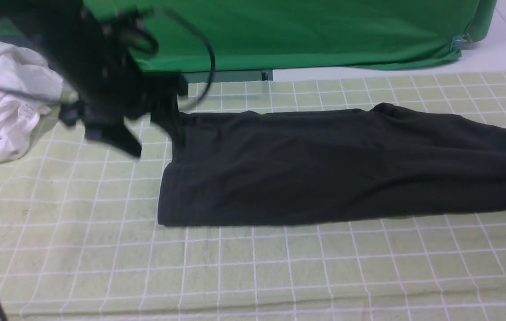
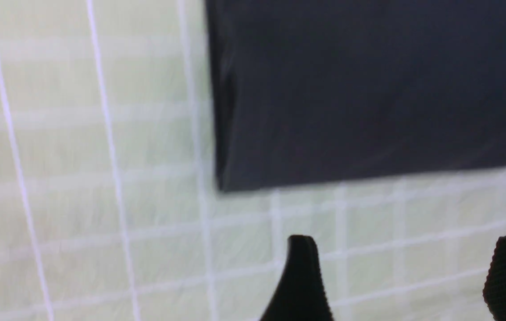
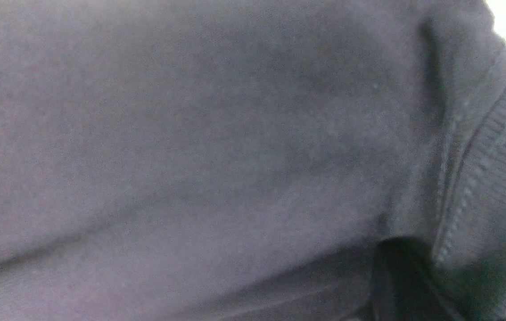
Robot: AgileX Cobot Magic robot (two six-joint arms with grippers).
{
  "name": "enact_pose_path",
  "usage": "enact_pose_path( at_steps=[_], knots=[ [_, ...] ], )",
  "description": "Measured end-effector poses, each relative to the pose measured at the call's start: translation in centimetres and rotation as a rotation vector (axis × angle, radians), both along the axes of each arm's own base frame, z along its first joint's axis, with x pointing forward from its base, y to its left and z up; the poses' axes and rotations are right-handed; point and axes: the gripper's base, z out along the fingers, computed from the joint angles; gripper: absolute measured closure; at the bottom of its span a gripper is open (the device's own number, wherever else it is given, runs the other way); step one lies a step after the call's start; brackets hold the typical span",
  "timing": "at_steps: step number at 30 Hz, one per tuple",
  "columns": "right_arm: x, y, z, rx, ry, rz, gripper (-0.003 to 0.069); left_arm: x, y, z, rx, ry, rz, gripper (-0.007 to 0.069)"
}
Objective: Fold a long-sleeved shirt over a green coffee tablecloth.
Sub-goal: 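Pull the folded dark garment lengthwise by its ends to straighten it flat on the table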
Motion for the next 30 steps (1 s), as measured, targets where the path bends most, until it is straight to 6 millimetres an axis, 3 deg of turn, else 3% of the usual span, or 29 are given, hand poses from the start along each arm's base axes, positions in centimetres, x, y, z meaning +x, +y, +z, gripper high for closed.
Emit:
enact_pose_path(
  at_steps=[3,4,5,7,19,22,23,25,28,30],
  knots=[
    [0.0,0.0,0.0,0.0,0.002,0.001,0.0643,-1.1,0.1,-5.3,0.021,0.055,0.044,0.0111],
    [0.0,0.0,0.0,0.0,0.002,0.001,0.0643,-1.0,0.1,-5.3,0.02,0.046,0.047,0.0111],
    [0.0,0.0,0.0,-0.001,0.002,0.002,0.0643,-1.3,0.2,-7.1,0.027,0.051,0.07,0.0111],
    [0.0,0.0,0.0,-0.002,0.003,0.002,0.0643,-1.3,0.3,-8.6,0.035,0.051,0.085,0.0111],
    [0.0,0.0,0.0,-0.002,0.003,0.002,0.0644,0.5,-0.2,-11.7,-0.006,-0.002,0.159,0.0132],
    [0.0,0.0,0.0,-0.003,0.0,0.002,0.0645,0.6,-0.2,-11.8,-0.006,-0.006,0.158,0.0191],
    [0.0,0.0,0.0,-0.004,-0.001,0.002,0.0645,0.7,-0.2,-11.9,-0.006,-0.012,0.159,0.0264],
    [0.0,0.0,0.0,-0.004,-0.001,0.002,0.0645,0.7,-0.2,-12.0,-0.006,-0.013,0.16,0.0322],
    [-0.1,0.0,0.0,-0.001,0.004,0.027,0.0645,0.9,-0.4,-12.0,-0.016,-0.03,0.154,0.0543],
    [-0.2,0.1,0.2,0.002,0.012,0.036,0.0645,0.9,-0.4,-11.7,-0.016,-0.041,0.144,0.0581]
  ],
)
